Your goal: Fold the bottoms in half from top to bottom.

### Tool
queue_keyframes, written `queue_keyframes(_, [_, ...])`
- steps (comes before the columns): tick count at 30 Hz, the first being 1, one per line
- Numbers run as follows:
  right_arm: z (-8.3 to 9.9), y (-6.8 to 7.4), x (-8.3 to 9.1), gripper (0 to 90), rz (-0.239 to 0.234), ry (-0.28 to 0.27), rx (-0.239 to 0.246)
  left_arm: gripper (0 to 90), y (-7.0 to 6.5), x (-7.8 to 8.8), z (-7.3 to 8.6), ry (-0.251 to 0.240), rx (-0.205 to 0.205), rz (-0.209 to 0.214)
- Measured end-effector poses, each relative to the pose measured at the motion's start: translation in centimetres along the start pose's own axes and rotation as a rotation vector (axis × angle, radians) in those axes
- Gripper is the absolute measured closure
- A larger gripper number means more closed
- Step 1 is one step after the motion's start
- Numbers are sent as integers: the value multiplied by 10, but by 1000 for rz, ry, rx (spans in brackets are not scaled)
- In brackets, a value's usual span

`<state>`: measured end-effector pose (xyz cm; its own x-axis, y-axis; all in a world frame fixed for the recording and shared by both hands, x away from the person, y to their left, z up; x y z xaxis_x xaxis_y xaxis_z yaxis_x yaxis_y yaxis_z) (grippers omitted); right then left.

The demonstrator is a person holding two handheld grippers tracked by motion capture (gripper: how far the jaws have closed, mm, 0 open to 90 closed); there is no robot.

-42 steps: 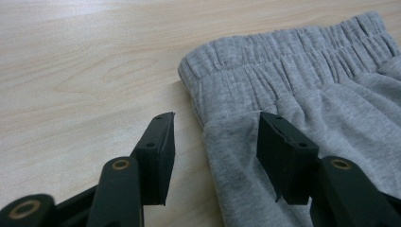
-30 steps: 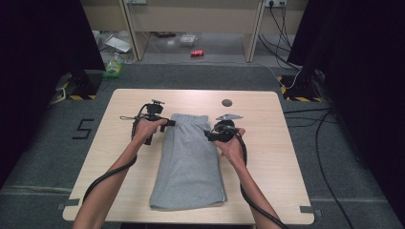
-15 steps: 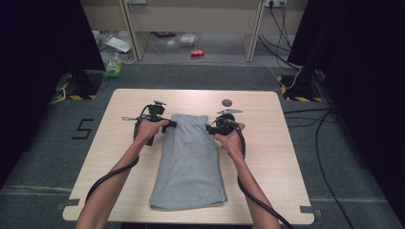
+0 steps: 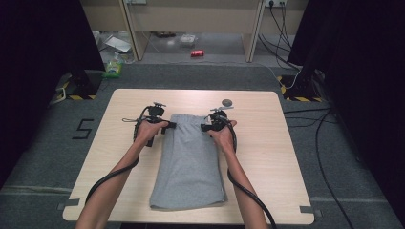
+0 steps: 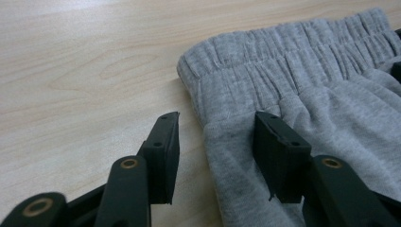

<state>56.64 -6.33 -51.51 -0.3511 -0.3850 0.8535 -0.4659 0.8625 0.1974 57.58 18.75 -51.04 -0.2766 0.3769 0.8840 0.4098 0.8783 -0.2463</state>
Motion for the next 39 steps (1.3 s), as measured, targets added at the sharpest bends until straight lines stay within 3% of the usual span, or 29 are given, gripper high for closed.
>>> queue_keyframes(6, [-3, 1, -7, 462, -5, 10, -4, 584, -1, -1, 1, -1, -12, 6])
queue_keyframes(10, [-2, 1, -9, 598, -61, 3, -23, 640, -3, -2, 1, -14, -23, 8])
queue_keyframes(14, [-1, -2, -10, 725, -124, 3, -89, 683, -6, 1, -2, -36, -38, 1])
queue_keyframes(18, [-2, 0, -8, 785, -123, -10, -82, 710, -9, 5, -3, -50, -49, -6])
queue_keyframes(26, [-15, 0, 19, 807, -141, -102, -65, 724, -13, 22, -9, -115, -58, 3])
queue_keyframes(29, [-22, 1, 32, 809, -146, -137, -51, 725, -17, 39, -17, -153, -72, 7])
queue_keyframes(35, [-30, 2, 57, 808, -184, -202, -12, 725, -25, 69, -21, -203, -133, 11])
queue_keyframes(39, [-25, 6, 72, 809, -217, -235, 31, 726, -29, 84, -12, -222, -178, 23])
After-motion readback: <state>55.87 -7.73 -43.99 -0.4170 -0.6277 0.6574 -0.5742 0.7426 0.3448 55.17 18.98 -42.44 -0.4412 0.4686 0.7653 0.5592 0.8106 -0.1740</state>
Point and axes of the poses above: each handheld gripper's, and its own axes: x roughly backward along the jaws, z roughly out of its underside, y roughly to its left, the point moved 2 cm from there along -x, roughly forward along the jaws, and after that the axes turned 15 degrees about y, right-handed, at the moved point
